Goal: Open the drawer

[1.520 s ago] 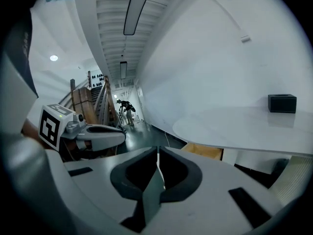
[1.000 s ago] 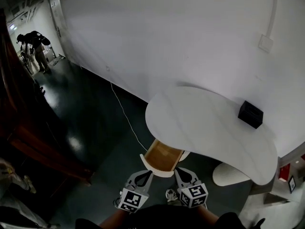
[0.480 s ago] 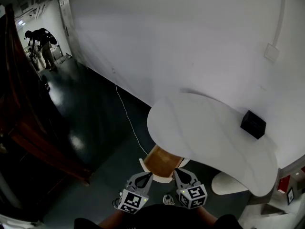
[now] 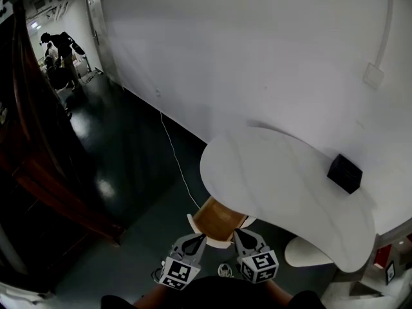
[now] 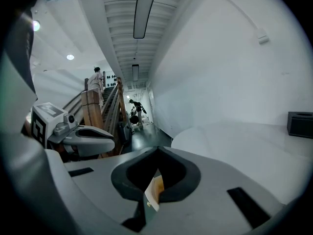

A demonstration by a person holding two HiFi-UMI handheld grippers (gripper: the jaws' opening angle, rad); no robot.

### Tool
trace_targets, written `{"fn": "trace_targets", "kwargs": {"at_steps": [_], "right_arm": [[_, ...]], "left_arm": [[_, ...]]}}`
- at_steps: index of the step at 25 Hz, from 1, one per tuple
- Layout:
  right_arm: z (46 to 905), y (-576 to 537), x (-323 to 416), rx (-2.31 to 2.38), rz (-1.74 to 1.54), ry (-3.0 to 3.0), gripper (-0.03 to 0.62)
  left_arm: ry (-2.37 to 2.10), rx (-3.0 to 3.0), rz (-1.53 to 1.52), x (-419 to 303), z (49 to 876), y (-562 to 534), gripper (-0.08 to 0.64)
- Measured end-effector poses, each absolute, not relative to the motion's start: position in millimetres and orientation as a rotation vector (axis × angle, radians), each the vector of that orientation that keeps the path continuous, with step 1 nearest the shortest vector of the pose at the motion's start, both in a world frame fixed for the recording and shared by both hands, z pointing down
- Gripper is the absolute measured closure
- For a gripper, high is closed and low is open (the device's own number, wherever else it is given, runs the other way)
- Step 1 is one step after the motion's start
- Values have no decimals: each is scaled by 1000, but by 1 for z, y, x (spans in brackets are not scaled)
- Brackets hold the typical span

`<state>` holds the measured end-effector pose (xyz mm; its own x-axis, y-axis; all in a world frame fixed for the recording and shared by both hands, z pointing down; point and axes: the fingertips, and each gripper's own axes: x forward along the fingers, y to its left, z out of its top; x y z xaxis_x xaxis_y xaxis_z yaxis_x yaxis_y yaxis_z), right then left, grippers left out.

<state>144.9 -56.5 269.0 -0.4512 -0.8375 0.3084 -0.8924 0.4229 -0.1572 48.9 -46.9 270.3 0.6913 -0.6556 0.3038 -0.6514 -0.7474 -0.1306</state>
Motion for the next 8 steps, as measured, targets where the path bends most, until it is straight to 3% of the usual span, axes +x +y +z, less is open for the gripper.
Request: {"fn": "trace_targets", "kwargs": {"at_steps": [8], "right_arm": [[271, -65, 144, 1522, 446, -2502, 592]], "left_arm": [[1104, -2871, -527, 52, 277, -52, 543]]}}
